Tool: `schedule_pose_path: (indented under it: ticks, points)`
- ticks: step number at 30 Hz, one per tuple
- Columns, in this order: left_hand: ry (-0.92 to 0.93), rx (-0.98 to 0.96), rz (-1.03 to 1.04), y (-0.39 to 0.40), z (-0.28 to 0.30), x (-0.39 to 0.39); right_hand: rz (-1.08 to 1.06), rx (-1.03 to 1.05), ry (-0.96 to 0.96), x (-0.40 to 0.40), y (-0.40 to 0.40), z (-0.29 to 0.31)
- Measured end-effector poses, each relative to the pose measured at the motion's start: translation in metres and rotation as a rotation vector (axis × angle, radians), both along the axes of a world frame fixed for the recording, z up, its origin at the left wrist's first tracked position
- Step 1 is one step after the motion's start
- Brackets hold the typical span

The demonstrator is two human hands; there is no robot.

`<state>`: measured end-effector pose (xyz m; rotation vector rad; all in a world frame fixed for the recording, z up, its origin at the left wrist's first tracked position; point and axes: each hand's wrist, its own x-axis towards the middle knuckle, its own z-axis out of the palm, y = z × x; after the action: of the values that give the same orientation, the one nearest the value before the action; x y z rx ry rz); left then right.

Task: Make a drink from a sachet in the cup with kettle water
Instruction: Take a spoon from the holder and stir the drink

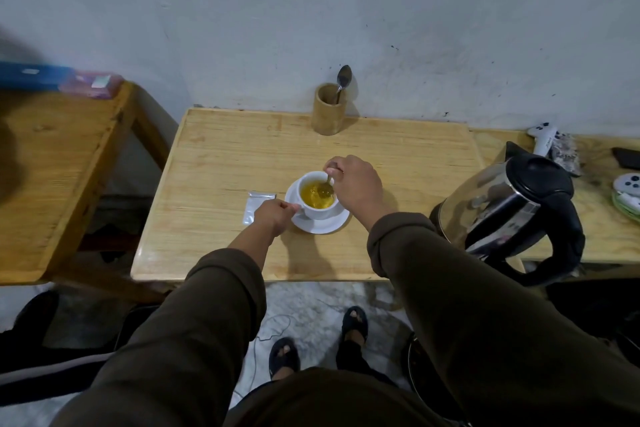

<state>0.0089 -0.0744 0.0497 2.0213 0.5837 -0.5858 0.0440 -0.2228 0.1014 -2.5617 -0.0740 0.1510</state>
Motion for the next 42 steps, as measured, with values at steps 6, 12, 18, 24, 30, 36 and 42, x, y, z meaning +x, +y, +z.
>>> schedule_pose_path:
  ticks: [6,12,18,24,30,36,42]
  points:
    - [0.001,-0.009,0.011,-0.0019,-0.0002,0.0003,0.027,0.103,0.035,-0.0028,0.002,-0.002]
    - [0.004,-0.003,0.013,-0.0023,-0.0009,0.001,0.046,0.064,0.078,0.0017,-0.0001,0.0009]
    - [0.011,0.012,0.004,-0.0027,-0.0002,0.0008,0.017,0.065,0.033,-0.0021,-0.0021,0.0007]
    - [0.01,0.008,0.012,-0.0022,-0.0016,0.0013,0.076,0.107,0.099,-0.0008,-0.0012,0.0035]
    - [0.009,0.015,0.005,-0.0005,-0.0034,0.0017,0.039,0.041,0.044,0.0005,-0.0045,0.006]
    - [-0.002,0.025,-0.016,0.0013,-0.0055,0.0024,0.028,0.134,0.056,-0.0038,-0.0007,0.001]
    - [-0.006,0.034,-0.045,0.0009,-0.0064,0.0032,0.077,0.226,0.138,-0.0057,-0.0028,0.0045]
